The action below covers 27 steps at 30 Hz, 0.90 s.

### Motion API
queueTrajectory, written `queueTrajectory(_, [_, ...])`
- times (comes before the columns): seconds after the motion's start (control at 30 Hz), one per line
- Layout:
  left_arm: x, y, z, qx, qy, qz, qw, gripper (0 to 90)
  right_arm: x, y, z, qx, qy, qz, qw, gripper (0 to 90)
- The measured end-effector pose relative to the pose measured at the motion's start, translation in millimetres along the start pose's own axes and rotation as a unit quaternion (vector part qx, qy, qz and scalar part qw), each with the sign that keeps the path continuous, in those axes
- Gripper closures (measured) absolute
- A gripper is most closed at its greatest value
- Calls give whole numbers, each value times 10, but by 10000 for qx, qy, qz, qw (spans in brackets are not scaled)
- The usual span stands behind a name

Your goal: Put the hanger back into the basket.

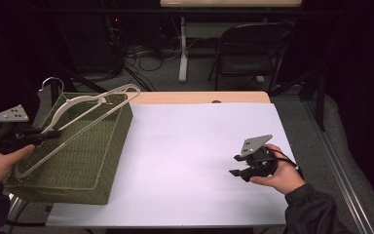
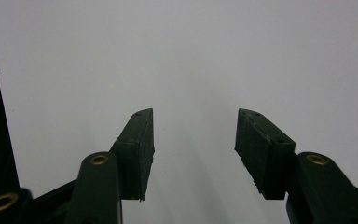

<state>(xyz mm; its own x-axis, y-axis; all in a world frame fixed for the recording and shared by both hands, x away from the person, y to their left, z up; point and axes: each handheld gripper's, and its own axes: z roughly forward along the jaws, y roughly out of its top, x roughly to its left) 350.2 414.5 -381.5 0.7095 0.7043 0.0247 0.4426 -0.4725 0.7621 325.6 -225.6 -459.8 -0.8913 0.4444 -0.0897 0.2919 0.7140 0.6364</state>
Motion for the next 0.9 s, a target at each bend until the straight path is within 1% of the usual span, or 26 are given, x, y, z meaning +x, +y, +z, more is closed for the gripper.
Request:
queueTrajectory(0.03, [23, -17, -4, -3, -1, -16, 10000, 873, 0, 0, 0, 0, 0, 0, 10000, 467])
queueTrajectory(0.07, [51, -48, -5, -8, 34, -23, 10000, 873, -7, 8, -13, 148, 39, -35, 9999, 468])
queueTrajectory(0.1, [68, -70, -1, -7, 76, -42, 10000, 873, 0, 2, 8, 53, -43, -25, 10000, 468])
queueTrajectory(0.17, [102, -121, 9, 37, 120, -77, 9999, 873, -2, -1, 19, -3, 7, -5, 10000, 468])
queueTrajectory(0.3, [166, -245, 5, 55, 138, -152, 9998, 873, -3, 1, 24, 31, -16, 8, 10000, 468])
queueTrajectory(0.33, [183, -296, 2, 25, 141, -221, 9997, 873, -1, -2, 32, 28, 3, 8, 10000, 469])
queueTrajectory(0.5, [210, -368, -26, 37, 220, -265, 9994, 872, -1, -5, 55, 39, 24, 19, 10000, 469])
queueTrajectory(0.53, [241, -407, -33, -3, 238, -346, 9991, 872, 1, -6, 71, 48, 34, 26, 10000, 469])
queueTrajectory(0.57, [241, -407, -33, -3, 238, -346, 9991, 872, 1, -6, 71, 48, 34, 26, 10000, 469])
queueTrajectory(0.6, [254, -423, -34, -48, 254, -395, 9989, 872, 4, -5, 75, 63, 35, 31, 10000, 469])
queueTrajectory(0.63, [268, -429, -36, -67, 259, -409, 9988, 872, 3, 1, 72, 147, 66, 4, 9999, 469])
queueTrajectory(0.67, [277, -431, -32, -81, 267, -421, 9987, 872, 9, 1, 75, 149, 45, 18, 9999, 469])
queueTrajectory(0.7, [283, -434, -22, -64, 256, -421, 9988, 871, 12, -6, 93, 54, 50, 32, 10000, 469])
queueTrajectory(0.73, [285, -438, -13, -61, 250, -428, 9987, 872, 8, -6, 95, 74, 56, 15, 10000, 469])
queueTrajectory(0.77, [291, -444, 13, -10, 248, -420, 9988, 872, 7, -5, 93, 97, 61, 12, 9999, 469])
queueTrajectory(0.8, [293, -443, 55, 70, 273, -405, 9988, 871, 9, -12, 94, 85, 17, 21, 10000, 469])
queueTrajectory(0.83, [293, -443, 55, 70, 273, -405, 9988, 871, 9, -12, 94, 85, 17, 21, 10000, 469])
queueTrajectory(0.9, [286, -437, 118, 219, 268, -365, 9987, 871, 3, -24, 97, 32, 57, 66, 10000, 469])
